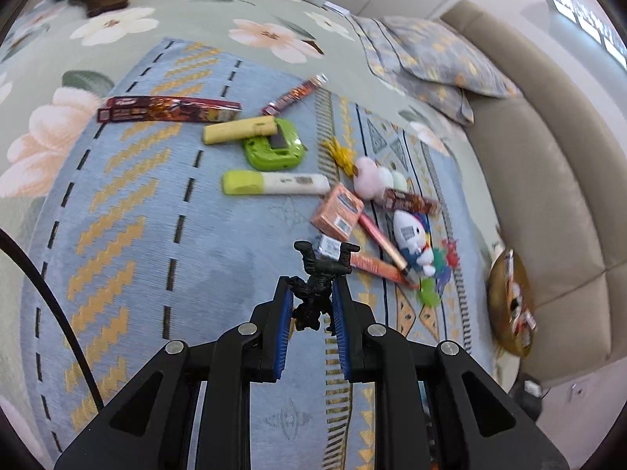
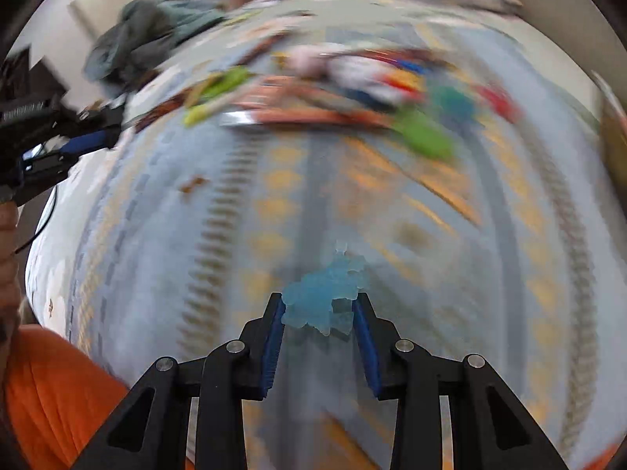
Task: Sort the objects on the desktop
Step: 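Carry the figure and blue piece over the golden bowl and open both grippers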
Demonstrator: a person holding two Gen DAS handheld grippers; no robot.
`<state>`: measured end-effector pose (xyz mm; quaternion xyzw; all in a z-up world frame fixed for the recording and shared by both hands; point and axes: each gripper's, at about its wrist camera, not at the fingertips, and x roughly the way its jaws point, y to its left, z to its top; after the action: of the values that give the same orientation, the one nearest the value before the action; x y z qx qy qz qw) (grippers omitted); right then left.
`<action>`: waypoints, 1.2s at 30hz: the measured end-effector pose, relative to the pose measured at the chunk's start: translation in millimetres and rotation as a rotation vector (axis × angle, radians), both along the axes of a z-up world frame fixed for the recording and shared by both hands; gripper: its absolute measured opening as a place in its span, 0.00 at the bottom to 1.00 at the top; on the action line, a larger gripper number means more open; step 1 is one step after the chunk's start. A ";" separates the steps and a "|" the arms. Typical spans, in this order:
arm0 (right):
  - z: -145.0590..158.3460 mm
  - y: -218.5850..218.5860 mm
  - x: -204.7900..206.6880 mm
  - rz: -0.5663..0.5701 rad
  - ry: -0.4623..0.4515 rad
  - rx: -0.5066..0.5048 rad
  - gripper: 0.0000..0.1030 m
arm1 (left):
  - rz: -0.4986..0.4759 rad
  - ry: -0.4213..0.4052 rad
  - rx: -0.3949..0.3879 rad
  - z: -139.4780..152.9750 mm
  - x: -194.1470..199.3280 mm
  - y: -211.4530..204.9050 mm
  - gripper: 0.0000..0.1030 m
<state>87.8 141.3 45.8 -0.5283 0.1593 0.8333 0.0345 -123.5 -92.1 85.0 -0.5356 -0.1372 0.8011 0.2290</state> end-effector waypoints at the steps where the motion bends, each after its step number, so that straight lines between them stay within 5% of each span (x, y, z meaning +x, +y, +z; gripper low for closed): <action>1: 4.4 18.8 16.4 -0.041 0.005 -0.005 0.33 | -0.025 0.012 -0.022 2.1 4.2 9.0 0.17; 7: 39.6 98.9 73.9 -0.254 0.074 0.000 0.33 | -0.209 0.028 -0.079 8.4 34.0 71.6 0.17; 10: 68.1 135.9 90.0 -0.347 0.146 0.006 0.34 | -0.331 0.109 -0.093 31.7 63.5 121.7 0.17; 19: 156.9 240.3 123.9 -0.579 0.364 0.117 0.34 | -0.619 0.217 0.060 98.1 118.7 300.6 0.17; 27: 157.1 293.5 106.8 -0.603 0.349 0.079 0.34 | -0.674 0.178 0.118 91.7 128.5 397.2 0.17; 29: 149.0 299.3 94.8 -0.603 0.331 0.098 0.34 | -0.632 0.164 0.152 86.1 120.8 409.7 0.28; 30: 143.1 303.2 88.5 -0.597 0.316 0.095 0.34 | -0.623 0.143 0.158 80.7 116.1 415.1 0.43; 34: 128.0 321.7 101.1 -0.658 0.329 -0.078 0.37 | -0.593 -0.041 0.190 48.1 91.6 414.6 0.44; 36: 128.1 321.2 112.3 -0.676 0.360 -0.101 0.51 | -0.567 -0.062 0.191 43.5 82.8 393.8 0.44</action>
<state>200.1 462.5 173.9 -0.2923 0.3690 0.8453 0.2526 -40.8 301.7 128.5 -0.5527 -0.0636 0.6721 0.4887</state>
